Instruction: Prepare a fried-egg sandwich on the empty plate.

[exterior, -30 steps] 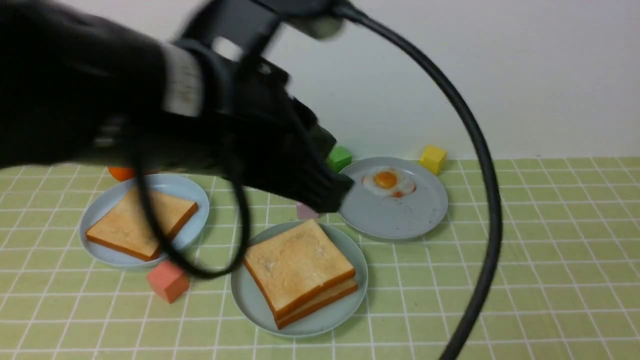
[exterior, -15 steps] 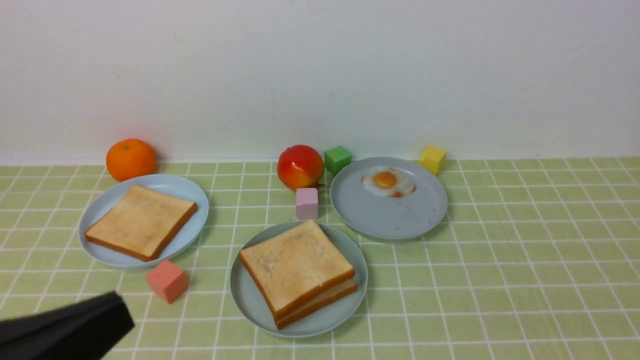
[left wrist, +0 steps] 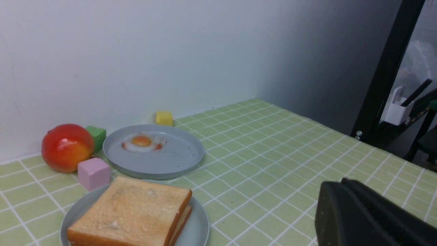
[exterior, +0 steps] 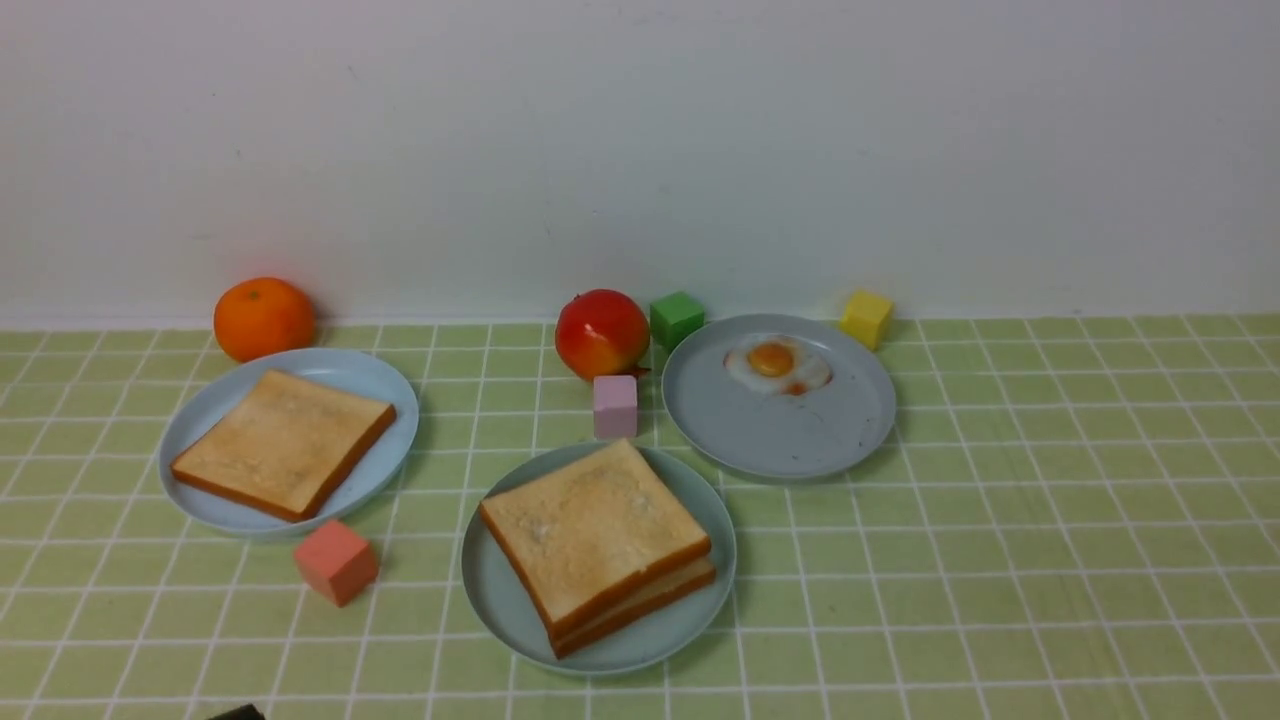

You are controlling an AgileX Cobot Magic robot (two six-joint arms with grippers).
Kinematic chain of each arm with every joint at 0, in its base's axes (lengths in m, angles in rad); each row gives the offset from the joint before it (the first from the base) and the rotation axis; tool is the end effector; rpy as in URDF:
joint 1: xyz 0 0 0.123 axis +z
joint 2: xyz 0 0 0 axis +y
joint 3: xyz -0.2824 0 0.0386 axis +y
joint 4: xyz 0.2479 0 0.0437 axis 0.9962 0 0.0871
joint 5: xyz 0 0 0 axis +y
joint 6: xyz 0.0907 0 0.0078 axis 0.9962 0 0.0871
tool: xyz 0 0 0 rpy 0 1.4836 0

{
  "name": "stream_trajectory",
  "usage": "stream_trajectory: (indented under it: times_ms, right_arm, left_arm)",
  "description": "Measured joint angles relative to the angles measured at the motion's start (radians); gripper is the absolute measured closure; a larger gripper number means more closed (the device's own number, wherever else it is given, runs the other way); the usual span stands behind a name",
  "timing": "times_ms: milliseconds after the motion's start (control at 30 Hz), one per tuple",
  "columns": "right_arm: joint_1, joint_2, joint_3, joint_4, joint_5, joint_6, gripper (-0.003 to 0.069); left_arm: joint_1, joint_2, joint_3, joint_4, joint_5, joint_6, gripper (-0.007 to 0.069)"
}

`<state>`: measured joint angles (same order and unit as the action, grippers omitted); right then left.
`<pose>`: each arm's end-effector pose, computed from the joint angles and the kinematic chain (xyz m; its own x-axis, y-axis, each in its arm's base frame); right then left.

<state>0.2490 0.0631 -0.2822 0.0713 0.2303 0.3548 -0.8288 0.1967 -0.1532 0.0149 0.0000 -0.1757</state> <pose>0.0421 0.0122 0.2827 -0.0403 0.4144 -0.9092 -0.2694 0.8717 0.4093 0.0481 -0.0524 0.2528 -0.0889 -0.1400 -0.9862 0.7323 0.6619 -0.1600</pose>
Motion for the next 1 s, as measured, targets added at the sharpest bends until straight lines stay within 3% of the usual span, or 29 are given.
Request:
stream_trajectory:
  times_ms: [33,67,100,133,167,267,400,567,800,1000]
  right_arm:
    - [0.000,0.000,0.074,0.006,-0.135,0.018,0.0650]
    - [0.000,0.000,0.074,0.007,-0.153,0.020,0.0650]
    - [0.000,0.000,0.163,0.012,-0.295,0.032,0.0649]
    - [0.000,0.000,0.172,0.012,-0.295,0.033,0.0649]
    - [0.000,0.000,0.250,0.015,-0.411,0.036,0.0648]
    - [0.000,0.000,0.301,0.015,-0.435,0.036,0.0648]
    - [0.000,0.000,0.308,0.015,-0.362,0.034,0.0645]
    - [-0.013,-0.003,0.308,0.015,-0.278,-0.069,0.0645]
    - [-0.185,-0.070,0.308,0.006,-0.074,-0.264,0.0671]
    - [-0.203,-0.073,0.308,-0.001,0.094,-0.346,0.0671]
  left_arm:
    - [0.000,0.000,0.000,0.000,0.010,0.000,0.0638]
    - [0.000,0.000,0.001,0.000,0.012,0.000,0.0638]
    - [0.000,0.000,0.002,0.000,0.026,0.000,0.0638]
    - [0.000,0.000,0.002,0.000,0.028,0.000,0.0638]
    - [0.000,0.000,0.004,0.000,0.041,0.000,0.0638]
    - [0.000,0.000,0.004,0.000,0.050,0.000,0.0638]
    - [0.000,0.000,0.004,0.000,0.051,0.000,0.0638]
    - [0.000,0.000,0.004,0.000,0.057,0.000,0.0638]
    - [0.000,0.000,0.004,0.000,0.066,0.000,0.0637]
    - [0.000,0.000,0.004,0.000,0.066,0.000,0.0632]
